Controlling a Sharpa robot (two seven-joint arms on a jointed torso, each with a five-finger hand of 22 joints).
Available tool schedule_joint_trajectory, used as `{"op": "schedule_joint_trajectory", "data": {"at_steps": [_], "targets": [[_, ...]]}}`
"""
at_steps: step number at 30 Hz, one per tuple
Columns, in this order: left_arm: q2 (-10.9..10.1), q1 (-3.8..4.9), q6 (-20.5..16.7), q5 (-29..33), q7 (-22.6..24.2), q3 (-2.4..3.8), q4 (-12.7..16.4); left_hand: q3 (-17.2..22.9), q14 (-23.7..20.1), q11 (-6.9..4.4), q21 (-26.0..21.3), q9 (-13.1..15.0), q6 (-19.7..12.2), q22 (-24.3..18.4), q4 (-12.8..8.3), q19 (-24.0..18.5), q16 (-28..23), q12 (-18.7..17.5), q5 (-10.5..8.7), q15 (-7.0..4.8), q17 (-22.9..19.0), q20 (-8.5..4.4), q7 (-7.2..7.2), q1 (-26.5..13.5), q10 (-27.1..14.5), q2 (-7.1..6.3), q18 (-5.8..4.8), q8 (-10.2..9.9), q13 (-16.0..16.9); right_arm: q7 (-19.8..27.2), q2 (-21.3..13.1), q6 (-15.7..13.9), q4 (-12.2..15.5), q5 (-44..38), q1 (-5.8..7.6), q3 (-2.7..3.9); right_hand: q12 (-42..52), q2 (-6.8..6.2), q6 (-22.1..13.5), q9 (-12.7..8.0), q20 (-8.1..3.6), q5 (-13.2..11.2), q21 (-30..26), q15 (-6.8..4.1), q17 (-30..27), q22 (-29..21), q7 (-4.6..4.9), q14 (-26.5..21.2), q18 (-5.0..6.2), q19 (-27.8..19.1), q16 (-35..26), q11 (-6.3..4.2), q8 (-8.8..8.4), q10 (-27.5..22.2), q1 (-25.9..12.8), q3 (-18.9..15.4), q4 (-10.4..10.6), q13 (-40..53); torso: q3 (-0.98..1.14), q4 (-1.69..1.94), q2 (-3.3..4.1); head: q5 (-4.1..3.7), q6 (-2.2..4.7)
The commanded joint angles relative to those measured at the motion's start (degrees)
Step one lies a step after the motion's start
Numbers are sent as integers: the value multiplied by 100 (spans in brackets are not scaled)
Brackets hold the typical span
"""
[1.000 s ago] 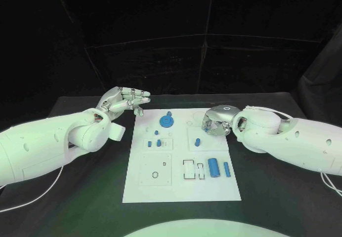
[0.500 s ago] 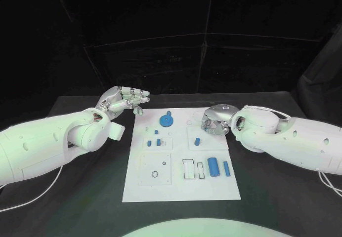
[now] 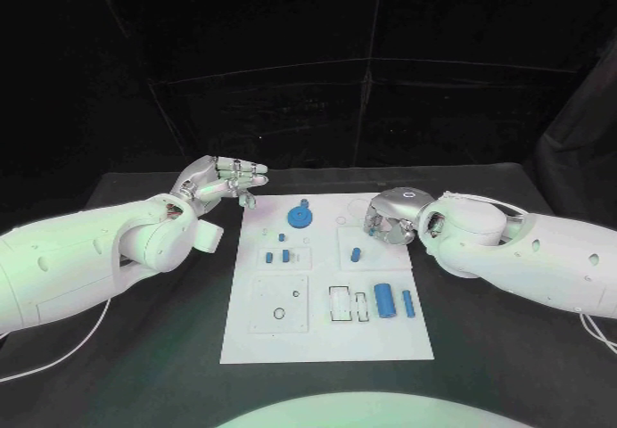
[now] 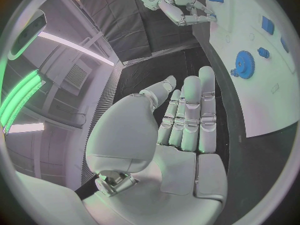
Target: Assemble the parts on the task board
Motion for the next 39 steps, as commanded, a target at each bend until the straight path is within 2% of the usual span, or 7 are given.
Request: {"op": "schedule_joint_trajectory", "data": {"at_steps": [1, 9, 15, 22, 32, 37, 39], "targets": [[-7, 10, 40, 37, -31, 4, 3, -9, -39, 9, -25, -9, -21, -9, -30, -18, -19, 32, -26, 7, -15, 1, 47, 67, -29, 1, 78, 20, -7, -9, -72, -502, 104, -34, 12, 4, -26, -5, 30, -9, 3, 25, 29, -26, 12, 27, 18, 131, -49, 36, 28, 14, -17, 30, -51, 45, -6, 1, -4, 6, -1, -4, 16], [-16, 10, 35, 37, -37, 4, 7, -16, -45, 16, -30, -10, -32, -12, -22, -22, -23, 34, -26, 14, -24, 5, 54, 49, -40, 3, 75, 22, -10, 105, -267, -928, 365, 131, 15, 8, -55, -33, 14, -15, 8, 31, 40, -20, -4, 39, 24, 126, -50, 30, 31, 22, -37, 14, -95, 111, -49, -1, -7, -1, 0, -3, 38], [-24, 11, 40, 37, -46, 4, 21, -17, -47, 17, -31, -10, -36, -13, -22, -24, -24, 34, -25, 15, -27, 5, 55, 46, -44, 3, 74, 23, -11, 135, -410, -1095, 616, 208, 16, 11, -64, -40, 10, -16, 11, 31, 45, -18, 5, 45, 27, 126, -51, 30, 43, 25, -43, 10, -113, 136, -62, -1, -8, 7, 3, -7, 39], [-26, 11, 39, 37, -42, 4, 34, -18, -50, 19, -33, -11, -42, -14, -22, -26, -25, 34, -25, 17, -30, 6, 57, 43, -50, 3, 74, 22, -12, 254, -377, -1218, 1045, 390, 16, 12, -69, -44, 13, -16, 13, 33, 67, -16, 23, 79, 28, 128, -57, 47, 64, 26, -45, 16, -127, 167, -81, 1, -6, 12, 4, 47, 18], [-5, 15, 72, 37, -6, 5, 66, -19, -52, 21, -34, -12, -47, -16, -23, -27, -26, 35, -25, 18, -33, 7, 58, 42, -55, 2, 73, 23, -13, 542, 243, -959, 1106, 772, 3, 6, -76, -40, 19, -15, 15, 44, 70, -14, 16, 80, 31, 127, -57, 43, 65, 28, -45, 18, -145, 192, -94, 2, -18, 13, 7, 146, -38], [29, 23, 82, 37, -5, 6, 80, -22, -55, 23, -37, -12, -54, -17, -26, -30, -28, 36, -26, 20, -38, 9, 60, 40, -62, -3, 73, 23, -14, 553, 513, -650, 998, 809, -129, 2, -78, -37, 19, -15, 16, 48, 68, -13, 13, 77, 33, 126, -56, 39, 65, 30, -46, 18, -155, 197, -94, 2, -29, 21, 6, 216, -72], [35, 26, 84, 37, -4, 6, 94, -22, -55, 23, -37, -12, -54, -17, -26, -30, -28, 36, -26, 20, -38, 9, 60, 40, -62, -3, 73, 23, -14, 545, 614, -546, 934, 804, -198, 0, -79, -36, 19, -15, 16, 48, 67, -12, 8, 75, 34, 126, -55, 37, 62, 31, -46, 18, -158, 199, -95, 2, -22, 13, 10, 242, -83]]}}
